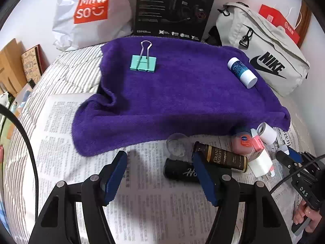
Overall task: Organize rigid objects
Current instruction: 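Grasp the clear plastic cup with the left tool while the right tool grasps the small white bottle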
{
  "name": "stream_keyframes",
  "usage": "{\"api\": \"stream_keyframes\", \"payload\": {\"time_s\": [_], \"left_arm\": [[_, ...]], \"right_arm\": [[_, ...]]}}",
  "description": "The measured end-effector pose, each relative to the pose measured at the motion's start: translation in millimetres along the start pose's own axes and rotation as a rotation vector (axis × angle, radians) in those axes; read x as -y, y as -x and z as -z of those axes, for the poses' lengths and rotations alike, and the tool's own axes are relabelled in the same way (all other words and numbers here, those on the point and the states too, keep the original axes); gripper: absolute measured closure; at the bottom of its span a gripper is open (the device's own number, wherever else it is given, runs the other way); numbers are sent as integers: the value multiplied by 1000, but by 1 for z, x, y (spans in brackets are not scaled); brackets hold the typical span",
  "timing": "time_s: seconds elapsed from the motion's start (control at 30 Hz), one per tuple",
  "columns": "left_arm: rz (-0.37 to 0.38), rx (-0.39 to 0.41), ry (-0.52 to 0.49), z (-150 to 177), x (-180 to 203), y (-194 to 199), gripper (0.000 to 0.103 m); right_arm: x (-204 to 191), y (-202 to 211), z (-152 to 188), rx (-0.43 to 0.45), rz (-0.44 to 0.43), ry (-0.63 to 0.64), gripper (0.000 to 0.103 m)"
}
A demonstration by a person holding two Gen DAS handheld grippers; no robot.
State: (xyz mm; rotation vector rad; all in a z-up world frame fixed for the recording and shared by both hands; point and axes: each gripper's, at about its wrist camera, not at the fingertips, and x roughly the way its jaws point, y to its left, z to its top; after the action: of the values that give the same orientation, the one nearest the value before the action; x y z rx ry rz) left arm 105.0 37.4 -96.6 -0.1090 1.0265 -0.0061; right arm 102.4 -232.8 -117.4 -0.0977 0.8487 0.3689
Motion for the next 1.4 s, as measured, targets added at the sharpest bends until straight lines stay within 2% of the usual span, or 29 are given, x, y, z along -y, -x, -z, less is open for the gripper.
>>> {"api": "stream_keyframes", "payload": {"time_s": [0.13, 0.33, 0.4, 0.43, 0.47, 0.6, 0.77, 0.9, 0.93, 1.0, 1.07, 1.4], "left_arm": [[-8, 8, -14, -4, 4, -4, 38], [-40, 25, -41, -11, 8, -8, 38], [-54, 22, -50, -11, 7, -10, 43], [-49, 17, -56, -11, 5, -11, 56], [-42, 20, -54, -10, 3, -11, 61], [-22, 18, -65, -9, -2, -10, 61], [-70, 21, -118, -8, 7, -13, 61], [-77, 20, -122, -8, 7, -13, 60], [-79, 19, -126, -9, 7, -12, 62], [-68, 14, -139, -9, 7, -11, 77], [-41, 1, -131, -8, 4, -9, 77], [-46, 11, -133, -5, -5, 8, 77]], "right_arm": [[-5, 0, 0, -2, 25, 19, 76], [-3, 0, 0, -3, 11, 7, 76], [-3, 0, 0, -3, 12, 8, 76], [-3, 0, 0, -3, 13, 8, 76], [-3, 0, 0, -3, 13, 9, 76], [-3, -1, 0, -4, 15, 11, 76], [-3, -1, 0, -4, 16, 12, 76], [-3, -1, -1, -4, 17, 13, 76], [-3, -1, -1, -4, 17, 13, 76], [-3, -1, -1, -4, 17, 12, 76], [-3, -1, -1, -4, 17, 13, 76], [-2, -1, -1, -4, 19, 15, 76]]}}
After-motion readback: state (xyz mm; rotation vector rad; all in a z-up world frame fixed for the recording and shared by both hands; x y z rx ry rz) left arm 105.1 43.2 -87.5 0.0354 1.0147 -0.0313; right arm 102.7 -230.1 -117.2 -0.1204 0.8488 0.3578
